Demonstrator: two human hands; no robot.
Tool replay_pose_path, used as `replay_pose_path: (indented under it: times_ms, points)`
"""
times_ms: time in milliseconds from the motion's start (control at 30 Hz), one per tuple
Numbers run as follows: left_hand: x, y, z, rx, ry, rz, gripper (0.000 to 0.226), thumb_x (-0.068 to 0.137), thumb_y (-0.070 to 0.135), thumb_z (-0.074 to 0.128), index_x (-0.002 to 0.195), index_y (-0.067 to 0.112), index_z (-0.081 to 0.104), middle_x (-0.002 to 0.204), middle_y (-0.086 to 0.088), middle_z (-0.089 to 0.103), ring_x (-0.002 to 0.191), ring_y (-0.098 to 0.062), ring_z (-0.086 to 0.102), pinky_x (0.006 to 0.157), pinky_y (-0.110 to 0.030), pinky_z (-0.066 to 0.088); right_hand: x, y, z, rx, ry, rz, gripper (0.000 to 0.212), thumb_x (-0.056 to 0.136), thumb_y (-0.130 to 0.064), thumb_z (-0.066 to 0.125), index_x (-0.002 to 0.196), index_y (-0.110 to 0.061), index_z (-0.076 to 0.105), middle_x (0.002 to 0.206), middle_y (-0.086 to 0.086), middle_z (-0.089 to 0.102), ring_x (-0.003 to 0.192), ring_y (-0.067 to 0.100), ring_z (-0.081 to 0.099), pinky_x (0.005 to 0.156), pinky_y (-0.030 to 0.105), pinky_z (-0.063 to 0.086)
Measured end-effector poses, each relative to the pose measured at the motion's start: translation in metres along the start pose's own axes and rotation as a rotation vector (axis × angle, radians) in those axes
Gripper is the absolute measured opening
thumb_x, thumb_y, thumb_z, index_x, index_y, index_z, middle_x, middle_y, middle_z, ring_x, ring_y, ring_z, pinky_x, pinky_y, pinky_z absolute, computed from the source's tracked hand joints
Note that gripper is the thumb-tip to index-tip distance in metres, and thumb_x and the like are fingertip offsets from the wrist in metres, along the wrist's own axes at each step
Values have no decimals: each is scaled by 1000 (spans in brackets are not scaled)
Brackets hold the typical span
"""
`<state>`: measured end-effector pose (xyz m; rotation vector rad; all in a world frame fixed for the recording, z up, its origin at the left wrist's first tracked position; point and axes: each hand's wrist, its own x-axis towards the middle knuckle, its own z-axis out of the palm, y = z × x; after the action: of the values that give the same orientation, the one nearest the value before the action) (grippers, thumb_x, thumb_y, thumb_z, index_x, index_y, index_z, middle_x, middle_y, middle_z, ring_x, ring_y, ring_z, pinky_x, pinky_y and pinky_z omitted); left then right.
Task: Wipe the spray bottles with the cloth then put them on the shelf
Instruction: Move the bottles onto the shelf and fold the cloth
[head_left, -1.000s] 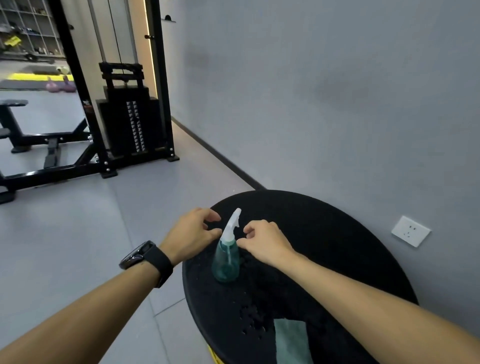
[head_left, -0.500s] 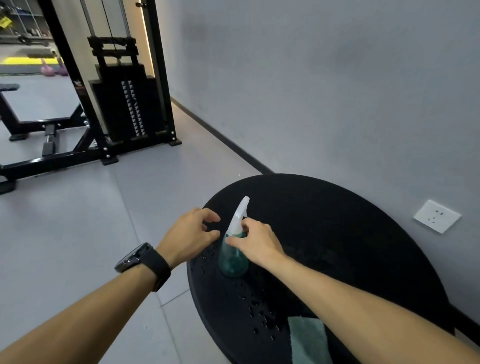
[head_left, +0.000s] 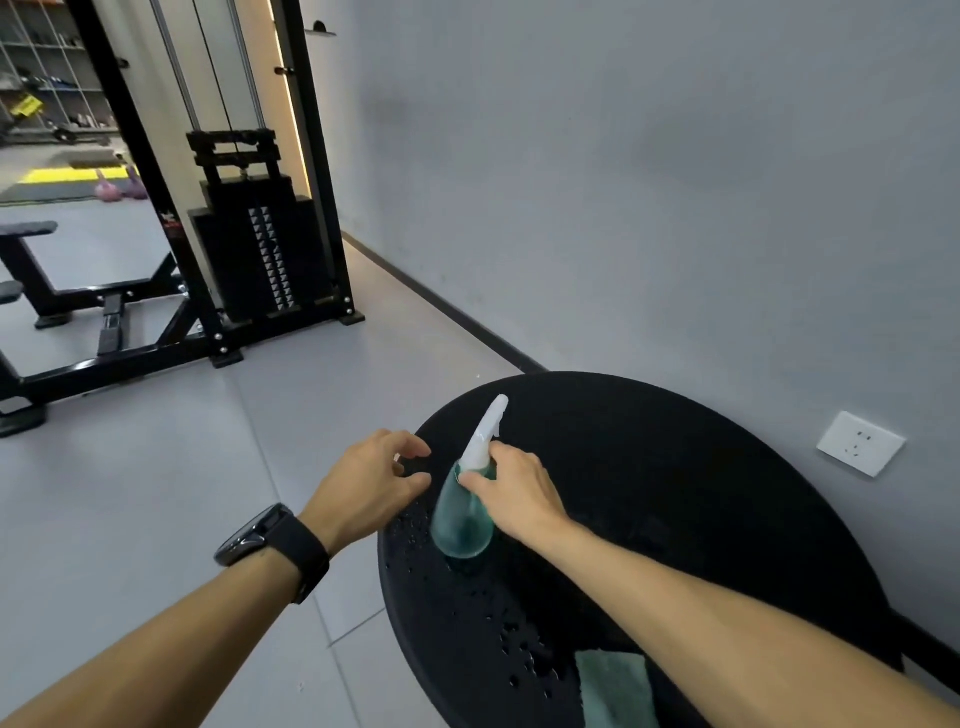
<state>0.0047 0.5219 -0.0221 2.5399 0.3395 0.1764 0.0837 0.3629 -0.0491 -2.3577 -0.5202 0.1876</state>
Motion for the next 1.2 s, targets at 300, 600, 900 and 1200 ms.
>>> replay_pose_path:
  times_ms: [300,600,900,1200]
  points:
    - [-13,77,-36,14,53,147,29,93,29,64,121,22,62,124,3,60,101,-12,60,75,-17,43,-29,-30,-81,10,82,-102,34,89,-38,66,113,-15,63,107,1,67,93,21,66,78,41,57]
    - [-43,171,-62,16,96,305,29,92,28,65,121,23,62,125,3,59,103,-13,62,86,-24,49,-103,-36,-186,-34,140,-103,28,83,-38,70,98,-15,67,78,-7,61,64,10,55,48,20,33]
    - [-72,288,-37,20,54,531,30,90,26,67,120,24,63,123,5,58,102,-11,61,83,-25,53,-185,3,-277,-114,212,27,22,77,-38,71,80,-17,65,74,-4,60,65,14,56,52,24,39]
    - [-103,390,1,-3,-23,741,29,92,28,65,121,26,63,124,7,58,101,-10,61,80,-19,43,-263,54,-352,-130,363,162,24,76,-34,71,71,-13,61,66,-2,54,55,13,46,51,26,36]
